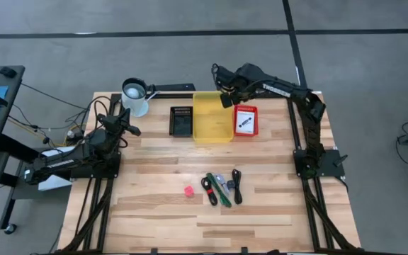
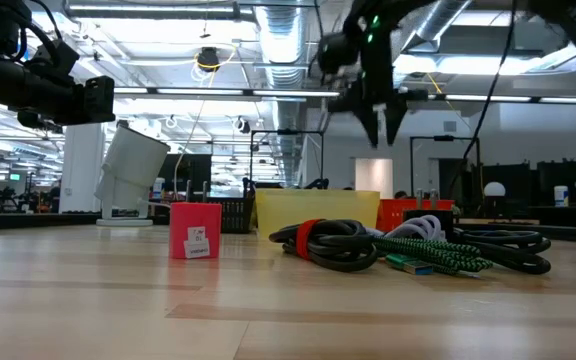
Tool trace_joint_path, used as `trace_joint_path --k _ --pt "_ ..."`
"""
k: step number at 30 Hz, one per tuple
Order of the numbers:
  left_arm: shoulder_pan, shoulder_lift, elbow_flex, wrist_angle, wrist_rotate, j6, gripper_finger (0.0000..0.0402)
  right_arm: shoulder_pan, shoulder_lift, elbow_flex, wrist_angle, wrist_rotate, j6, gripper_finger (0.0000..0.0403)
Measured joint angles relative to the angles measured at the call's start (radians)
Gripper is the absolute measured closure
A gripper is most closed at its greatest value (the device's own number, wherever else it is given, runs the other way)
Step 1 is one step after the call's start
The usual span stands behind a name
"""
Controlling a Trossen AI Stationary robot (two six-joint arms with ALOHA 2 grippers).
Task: Pick and place items into bin
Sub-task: Put the black charger cable into the yellow bin
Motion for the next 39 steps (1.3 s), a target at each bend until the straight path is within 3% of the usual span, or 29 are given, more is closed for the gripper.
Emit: trace_joint_path --k 7,14,21,27,32,39 --pt "0.0 0.0 0.0 0.0 0.0 0.0 0.0401 0.098 -0.171 0.002 -0.11 0.234 -0.095 0.0257" --pt "0.0 0.0 0.0 0.0 0.0 0.0 0.0401 0.246 -0.331 -0.009 -0.133 0.136 -0.373 0.026" --pt "0.0 0.0 0.0 0.0 0.0 0.0 0.0401 0.373 -0.477 -0.009 -0.132 0.078 -0.192 0.0261" --pt "0.0 0.0 0.0 0.0 0.0 0.0 0.0401 0.514 -0.605 -0.026 -0.078 0.178 -0.198 0.0257" --pt "0.0 0.0 0.0 0.0 0.0 0.0 0.0401 0.632 -0.779 -0.246 0.266 0.223 -0.383 0.0262" --pt "0.0 0.0 0.0 0.0 0.0 0.0 0.0401 0.658 -1.061 -0.8 0.827 0.178 -0.537 0.0259"
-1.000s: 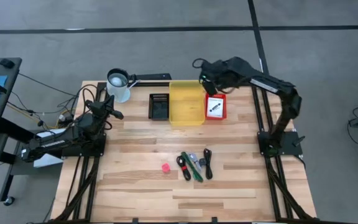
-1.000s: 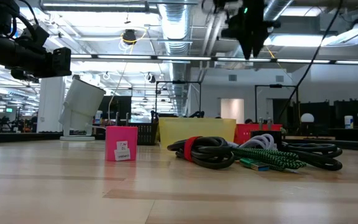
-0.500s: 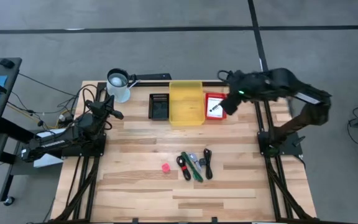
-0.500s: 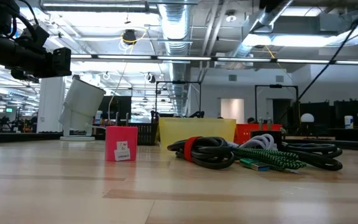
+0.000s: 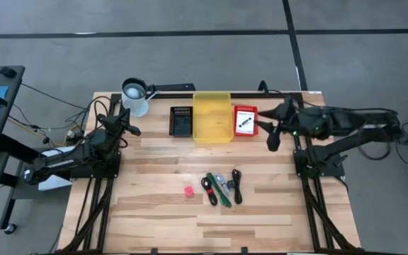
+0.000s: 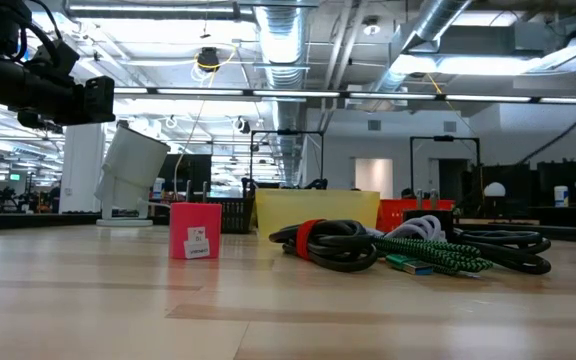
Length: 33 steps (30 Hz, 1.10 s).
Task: Pick and place items into bin
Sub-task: Put the black charger cable into the yellow bin
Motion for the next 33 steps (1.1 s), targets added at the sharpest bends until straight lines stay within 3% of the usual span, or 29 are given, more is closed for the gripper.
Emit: trace_joint_path --k 6,9,12,21,27,33 --pt "0.0 0.0 0.0 0.0 0.0 0.0 0.0401 -0.016 -0.059 -0.423 0.554 -0.004 0.1 0.0263" --pt "0.0 0.0 0.0 0.0 0.0 0.0 0.0401 -0.018 -0.003 -0.552 0.798 -0.007 0.305 0.0266" --pt "0.0 0.0 0.0 0.0 0.0 0.0 0.0401 -0.021 0.067 -0.604 0.912 -0.003 0.444 0.0265" --pt "0.0 0.0 0.0 0.0 0.0 0.0 0.0401 -0.027 0.297 -0.609 0.996 0.014 0.564 0.0263" --pt "0.0 0.0 0.0 0.0 0.0 0.0 0.0401 0.02 0.459 -0.609 1.005 0.026 0.582 0.0266" --pt "0.0 0.0 0.0 0.0 0.0 0.0 0.0401 0.108 0.539 -0.609 1.028 0.078 0.583 0.0264"
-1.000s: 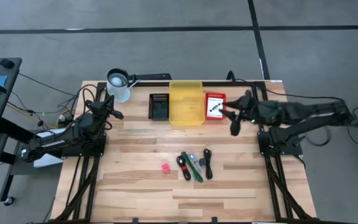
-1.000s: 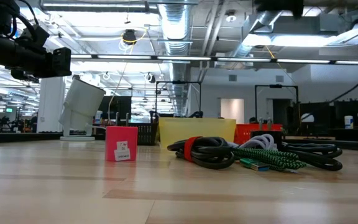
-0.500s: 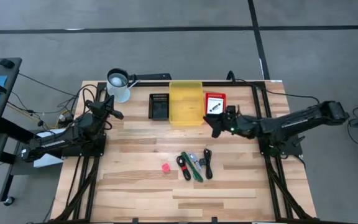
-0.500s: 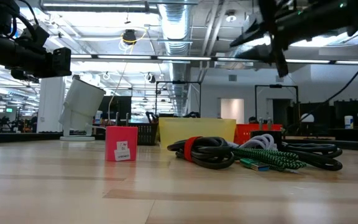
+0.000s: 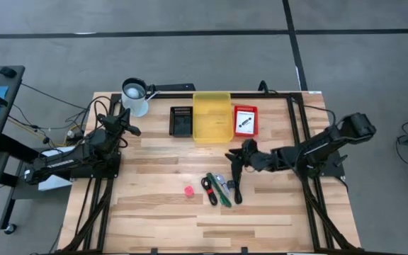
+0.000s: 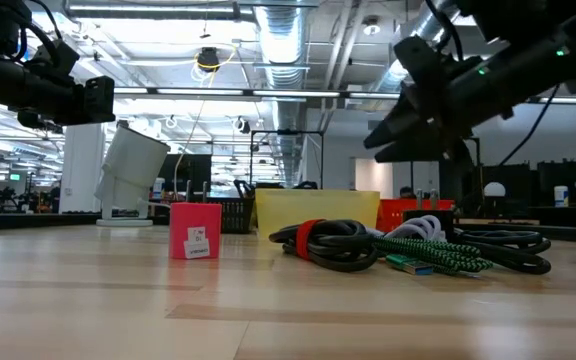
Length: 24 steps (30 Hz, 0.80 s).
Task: Pick and place items into bin
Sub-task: Put the black charger cable into the yellow bin
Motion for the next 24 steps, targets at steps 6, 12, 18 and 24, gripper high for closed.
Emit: trace_joint_path --k 6,12,18,24 --pt "0.0 0.0 0.0 0.0 0.0 0.0 0.0401 0.072 0.016 0.001 -0.095 -0.036 -0.033 0.0266" --pt "0.0 0.0 0.0 0.0 0.0 0.0 0.0401 0.103 0.016 0.0 -0.148 -0.158 0.049 0.0264" --pt "0.0 0.0 0.0 0.0 0.0 0.0 0.0401 0.095 0.015 0.0 -0.071 -0.224 0.078 0.0266" --pt "0.0 0.0 0.0 0.0 0.0 0.0 0.0401 0.041 0.008 0.001 -0.133 -0.278 0.219 0.026"
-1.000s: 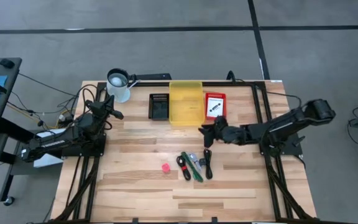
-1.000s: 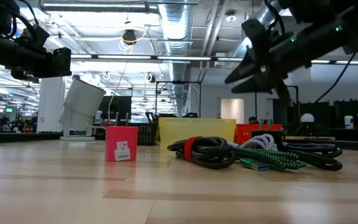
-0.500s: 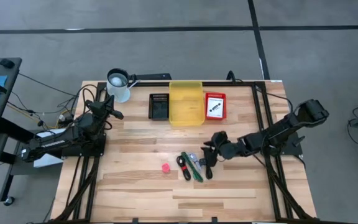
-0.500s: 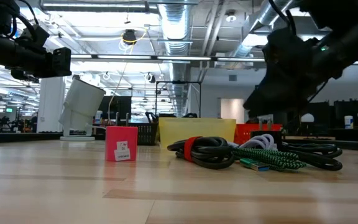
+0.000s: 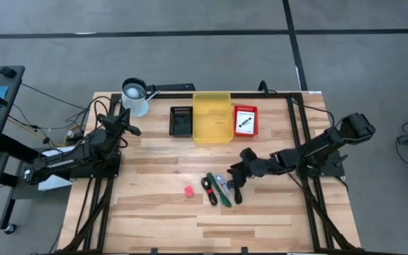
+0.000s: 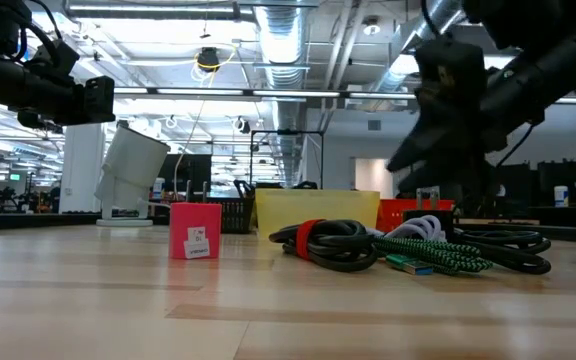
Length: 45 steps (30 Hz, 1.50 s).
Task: Pick and place items into bin
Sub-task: Put the black charger cable into the yellow bin
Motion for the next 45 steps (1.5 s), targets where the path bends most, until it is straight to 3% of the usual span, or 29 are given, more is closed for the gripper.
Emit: trace_joint_path --k 7,17,23,45 --pt "0.0 0.0 0.0 0.0 0.0 0.0 0.0401 -0.042 0.0 0.0 -0.113 -0.092 0.115 0.0236" --pt "0.0 0.0 0.0 0.0 0.0 0.0 0.0401 -0.085 -0.047 0.0 -0.202 -0.229 0.113 0.02" --pt "0.0 0.0 0.0 0.0 0.0 0.0 0.0401 -0.092 -0.083 0.0 -0.346 -0.235 0.119 0.0198" --pt "0.0 0.0 0.0 0.0 0.0 0.0 0.0401 -0.097 -0.078 0.0 -0.325 -0.273 0.288 0.0187"
